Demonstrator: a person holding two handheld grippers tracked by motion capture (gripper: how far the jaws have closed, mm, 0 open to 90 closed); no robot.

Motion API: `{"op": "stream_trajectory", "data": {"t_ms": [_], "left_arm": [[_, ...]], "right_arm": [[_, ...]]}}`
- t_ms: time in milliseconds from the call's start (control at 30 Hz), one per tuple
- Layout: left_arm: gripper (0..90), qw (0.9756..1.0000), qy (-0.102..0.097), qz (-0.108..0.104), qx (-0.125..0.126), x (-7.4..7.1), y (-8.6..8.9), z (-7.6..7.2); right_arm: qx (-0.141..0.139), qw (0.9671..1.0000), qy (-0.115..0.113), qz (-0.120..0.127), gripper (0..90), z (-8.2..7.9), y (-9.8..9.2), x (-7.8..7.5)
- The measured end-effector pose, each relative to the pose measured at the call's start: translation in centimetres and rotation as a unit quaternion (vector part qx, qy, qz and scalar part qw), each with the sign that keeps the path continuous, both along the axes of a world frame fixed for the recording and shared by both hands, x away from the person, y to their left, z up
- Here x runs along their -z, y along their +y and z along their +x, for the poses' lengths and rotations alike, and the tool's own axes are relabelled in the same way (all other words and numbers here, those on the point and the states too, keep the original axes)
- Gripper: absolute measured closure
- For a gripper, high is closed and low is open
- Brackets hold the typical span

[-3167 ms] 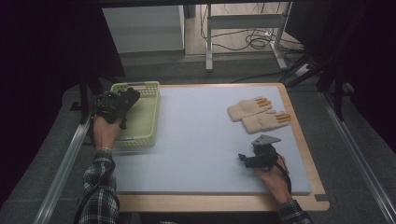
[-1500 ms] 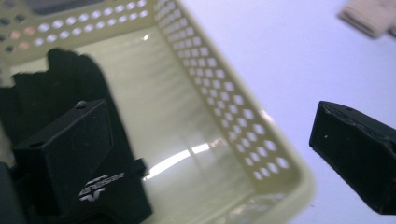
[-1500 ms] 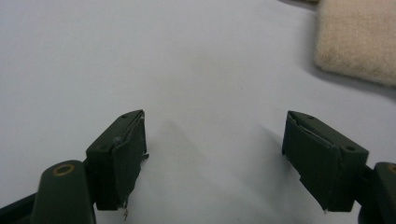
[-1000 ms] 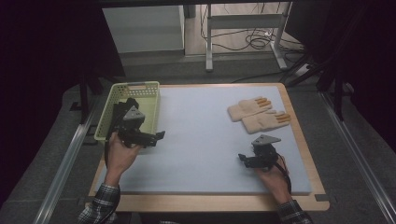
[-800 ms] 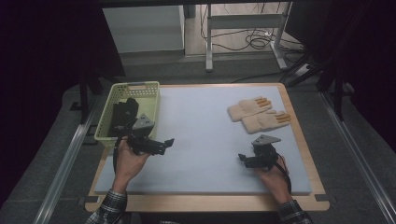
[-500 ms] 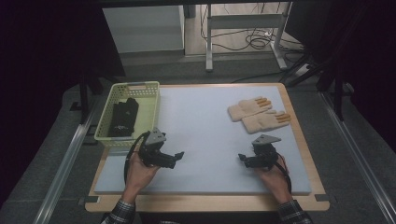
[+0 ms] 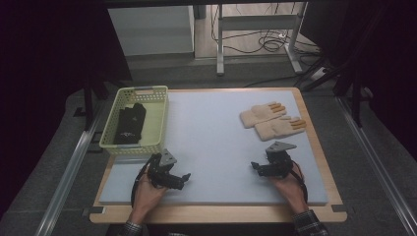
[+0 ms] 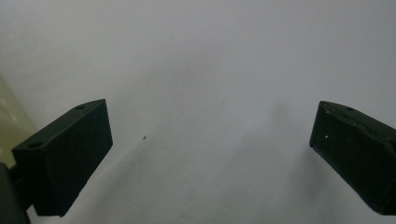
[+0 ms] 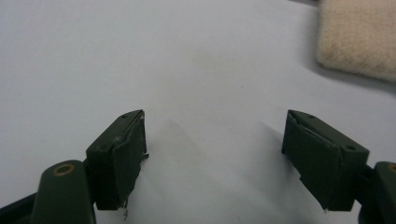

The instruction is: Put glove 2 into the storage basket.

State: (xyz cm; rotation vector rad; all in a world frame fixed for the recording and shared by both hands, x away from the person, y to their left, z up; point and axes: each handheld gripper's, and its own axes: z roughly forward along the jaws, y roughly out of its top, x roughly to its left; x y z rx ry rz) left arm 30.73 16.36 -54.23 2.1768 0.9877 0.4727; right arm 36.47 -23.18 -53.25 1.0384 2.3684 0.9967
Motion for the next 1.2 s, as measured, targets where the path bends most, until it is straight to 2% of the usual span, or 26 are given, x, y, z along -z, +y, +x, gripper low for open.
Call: {"op": "stream_trajectory", "data": {"t_ms": [67, 133, 300, 433, 500, 633, 767, 833, 1000, 1067, 1133, 1200], "left_arm": [[0.0, 0.9998, 0.0, 0.018, -0.01, 0.5, 0.0, 0.2], [0.0, 0.9999, 0.011, 0.0, -0.012, 0.8, 0.2, 0.5], [0.0, 0.9986, 0.044, -0.021, -0.017, 0.9, 0.7, 1.1], [0.0, 0.9987, 0.044, -0.021, -0.017, 0.9, 0.7, 1.1], [0.0, 0.9986, 0.044, -0.021, -0.018, 0.9, 0.7, 1.1], [0.0, 0.9986, 0.045, -0.021, -0.017, 0.9, 0.7, 1.1], [0.0, 0.9986, 0.045, -0.021, -0.018, 0.9, 0.7, 1.1], [0.0, 0.9986, 0.044, -0.022, -0.018, 0.9, 0.7, 1.1], [0.0, 0.9986, 0.044, -0.021, -0.017, 0.9, 0.7, 1.1], [0.0, 0.9986, 0.044, -0.021, -0.017, 0.9, 0.7, 1.1], [0.0, 0.9987, 0.044, -0.021, -0.017, 0.9, 0.7, 1.1], [0.0, 0.9986, 0.044, -0.021, -0.017, 0.9, 0.7, 1.1]], "right_arm": [[0.0, 1.0, 0.0, 0.0, 21.6, 0.0, 0.0, 0.0], [0.001, 1.0, 0.001, 0.003, 21.9, 0.0, 0.0, 0.0], [0.016, 0.9998, 0.007, 0.013, 22.0, 0.1, -0.4, -0.2], [0.034, 0.9992, 0.005, 0.019, 27.2, 0.5, -1.4, -1.0], [0.047, 0.9987, -0.004, 0.02, 29.6, 1.0, -2.0, -1.8], [0.076, 0.9968, -0.008, 0.022, 32.5, 3.1, -3.1, -3.7], [0.1, 0.9947, -0.019, 0.012, 36.4, 5.5, -3.6, -4.3], [0.114, 0.9932, -0.017, 0.012, 36.8, 6.9, -3.8, -4.4], [0.151, 0.9884, -0.016, 0.007, 35.9, 10.0, -3.9, -4.1], [0.163, 0.9865, -0.012, 0.005, 33.1, 11.1, -3.9, -3.7], [0.177, 0.9842, -0.008, -0.008, 30.5, 12.1, -4.0, -3.0], [0.184, 0.983, -0.006, -0.008, 29.4, 12.8, -4.1, -2.3]]}}
